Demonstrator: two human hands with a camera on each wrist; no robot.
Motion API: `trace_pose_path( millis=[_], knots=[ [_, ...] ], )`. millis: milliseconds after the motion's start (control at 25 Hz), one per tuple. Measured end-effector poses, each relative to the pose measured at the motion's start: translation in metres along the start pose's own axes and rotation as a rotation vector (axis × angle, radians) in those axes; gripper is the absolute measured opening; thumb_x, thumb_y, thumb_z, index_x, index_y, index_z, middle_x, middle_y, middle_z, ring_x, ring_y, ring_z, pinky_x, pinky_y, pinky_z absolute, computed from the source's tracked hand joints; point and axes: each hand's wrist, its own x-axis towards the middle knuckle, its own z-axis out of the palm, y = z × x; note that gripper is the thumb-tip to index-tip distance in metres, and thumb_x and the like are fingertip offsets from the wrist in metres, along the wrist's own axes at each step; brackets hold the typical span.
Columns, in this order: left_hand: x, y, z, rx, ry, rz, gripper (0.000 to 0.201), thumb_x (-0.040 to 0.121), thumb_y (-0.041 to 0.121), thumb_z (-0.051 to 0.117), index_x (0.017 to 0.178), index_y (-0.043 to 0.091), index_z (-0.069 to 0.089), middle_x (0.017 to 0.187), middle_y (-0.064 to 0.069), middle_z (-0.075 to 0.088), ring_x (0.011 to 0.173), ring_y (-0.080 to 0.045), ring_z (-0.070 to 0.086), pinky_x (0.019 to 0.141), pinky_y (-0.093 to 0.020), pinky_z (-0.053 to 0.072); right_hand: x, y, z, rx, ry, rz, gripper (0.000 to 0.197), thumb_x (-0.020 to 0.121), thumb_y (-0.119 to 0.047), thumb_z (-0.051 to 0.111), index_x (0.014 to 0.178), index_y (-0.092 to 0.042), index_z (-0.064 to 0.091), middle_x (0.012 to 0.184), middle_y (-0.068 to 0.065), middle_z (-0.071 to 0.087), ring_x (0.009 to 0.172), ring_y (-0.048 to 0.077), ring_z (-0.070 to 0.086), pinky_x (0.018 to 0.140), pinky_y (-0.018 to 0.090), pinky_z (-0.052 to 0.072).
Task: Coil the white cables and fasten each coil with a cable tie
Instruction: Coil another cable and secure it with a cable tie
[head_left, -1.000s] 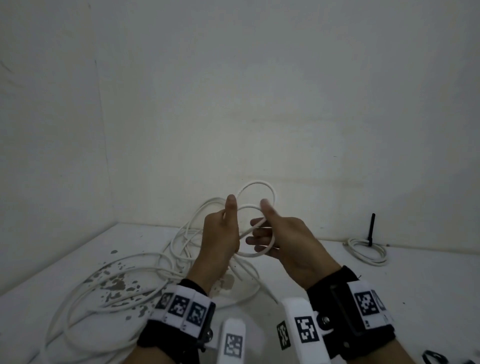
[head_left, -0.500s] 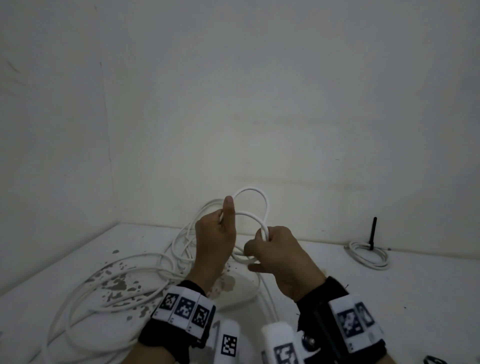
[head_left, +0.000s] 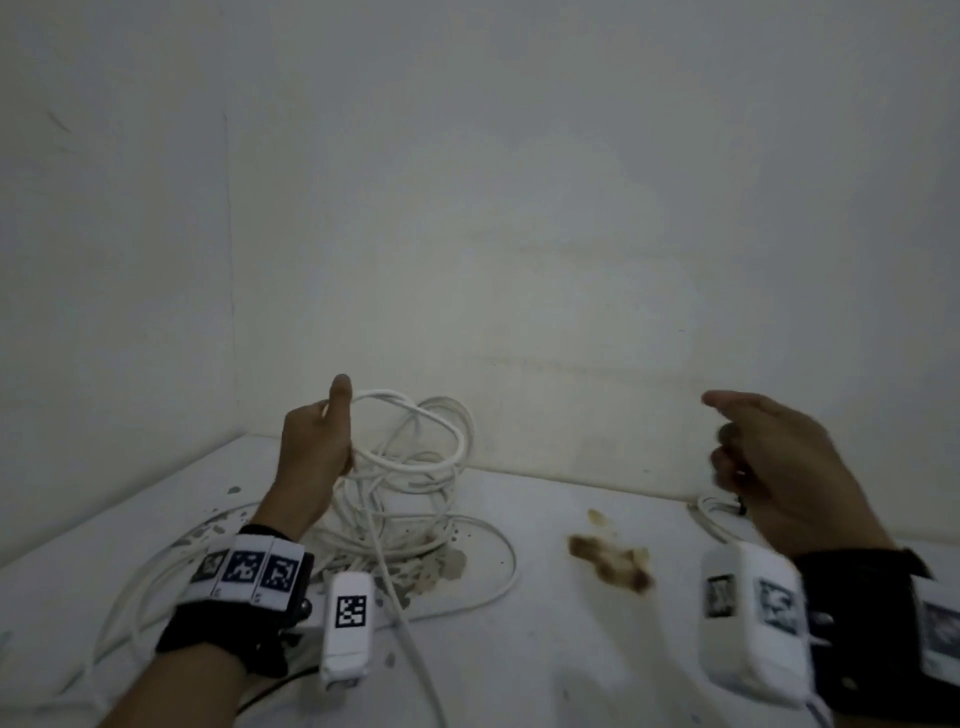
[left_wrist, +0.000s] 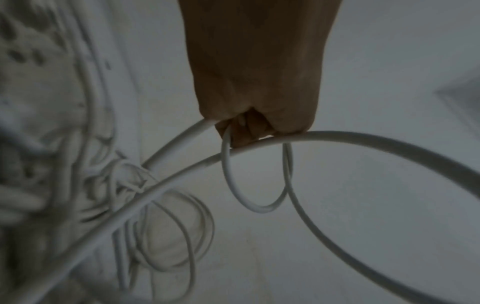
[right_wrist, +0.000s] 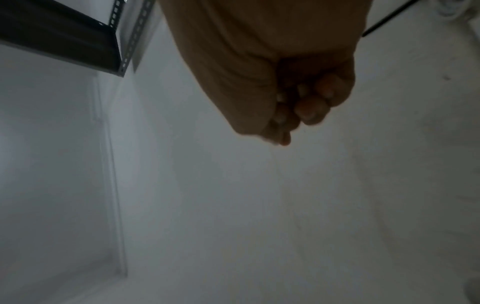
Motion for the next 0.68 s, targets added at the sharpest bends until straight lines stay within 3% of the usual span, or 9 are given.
trace_pose_path(
  millis=[80,200,280,360,440,480,560,600,680],
  knots=[
    [-0.006,0.014,0.012,-0.01,-0.01,0.032,0.054,0.097,0.052,0.048,0.063,0.011,0.045,0.054,-0.01,0.046,0.042,-0.019,0.044,0.049,-0.026,0.038,-0.022,0.004,0.034,-0.167,-0.226,0.049,0.036,0.093,-0.044,0.063,0.096,-0.008,0.07,0.064,0.006,0.053,0.05,0.019,0.05,0.046,0.03,0.051],
    [-0.023,0.027,0.034,-0.067,-0.048,0.018,0.053,0.098,0.053,0.046,0.065,0.012,0.043,0.058,-0.008,0.043,0.047,-0.02,0.042,0.048,-0.027,0.036,-0.064,0.02,0.092,-0.446,-0.622,-0.025,0.068,0.061,-0.082,0.066,0.097,-0.023,0.067,0.081,0.001,0.07,0.071,0.02,0.068,0.072,0.043,0.062],
    [-0.027,0.027,0.038,-0.093,-0.054,-0.002,0.053,0.098,0.054,0.044,0.067,0.011,0.045,0.061,-0.009,0.044,0.051,-0.021,0.044,0.049,-0.028,0.037,-0.078,0.026,0.109,-0.294,-0.667,0.008,0.065,0.063,-0.073,0.074,0.106,-0.026,0.063,0.093,0.0,0.072,0.081,0.013,0.07,0.079,0.04,0.062],
    [-0.027,0.023,0.037,-0.137,-0.062,-0.017,0.054,0.097,0.057,0.043,0.069,0.011,0.047,0.063,-0.01,0.047,0.054,-0.022,0.047,0.051,-0.03,0.039,-0.084,0.027,0.116,0.071,-0.702,0.101,0.034,0.088,-0.042,0.069,0.109,-0.016,0.066,0.101,0.007,0.071,0.093,0.014,0.069,0.09,0.04,0.058],
    [-0.024,0.019,0.036,-0.161,-0.042,-0.051,0.056,0.096,0.059,0.041,0.072,0.01,0.049,0.063,-0.01,0.047,0.055,-0.022,0.048,0.051,-0.032,0.04,-0.088,0.016,0.117,0.25,-0.738,0.199,0.028,0.103,-0.029,0.05,0.09,-0.008,0.062,0.078,0.011,0.07,0.095,0.024,0.072,0.099,0.042,0.053],
    [-0.021,0.017,0.034,-0.174,-0.028,-0.086,0.055,0.096,0.06,0.041,0.073,0.011,0.049,0.061,-0.009,0.044,0.052,-0.021,0.046,0.049,-0.031,0.038,-0.088,0.01,0.115,0.287,-0.721,0.253,0.034,0.106,-0.028,0.042,0.081,-0.009,0.055,0.055,0.008,0.059,0.077,0.026,0.074,0.096,0.045,0.054],
    [-0.016,0.015,0.027,-0.239,-0.033,-0.151,0.051,0.096,0.058,0.045,0.068,0.015,0.041,0.054,-0.003,0.033,0.041,-0.016,0.032,0.047,-0.027,0.028,-0.082,-0.004,0.103,0.203,-0.633,0.302,0.036,0.105,-0.033,0.043,0.078,-0.011,0.048,0.038,-0.001,0.03,0.033,0.017,0.048,0.062,0.04,0.056],
    [-0.013,0.014,0.023,-0.257,-0.046,-0.167,0.05,0.095,0.057,0.048,0.065,0.017,0.038,0.05,0.0,0.03,0.038,-0.013,0.027,0.047,-0.026,0.024,-0.074,-0.008,0.092,0.047,-0.59,0.251,0.035,0.102,-0.038,0.05,0.08,-0.01,0.05,0.04,-0.002,0.028,0.029,0.013,0.034,0.046,0.029,0.044],
    [-0.007,0.011,0.015,-0.222,-0.073,-0.167,0.051,0.094,0.054,0.053,0.061,0.018,0.037,0.044,0.005,0.029,0.036,-0.012,0.025,0.048,-0.025,0.023,-0.056,-0.005,0.071,-0.475,-0.449,-0.033,0.031,0.089,-0.037,0.071,0.083,-0.009,0.057,0.051,0.0,0.045,0.038,0.012,0.039,0.044,0.023,0.031]
  ],
)
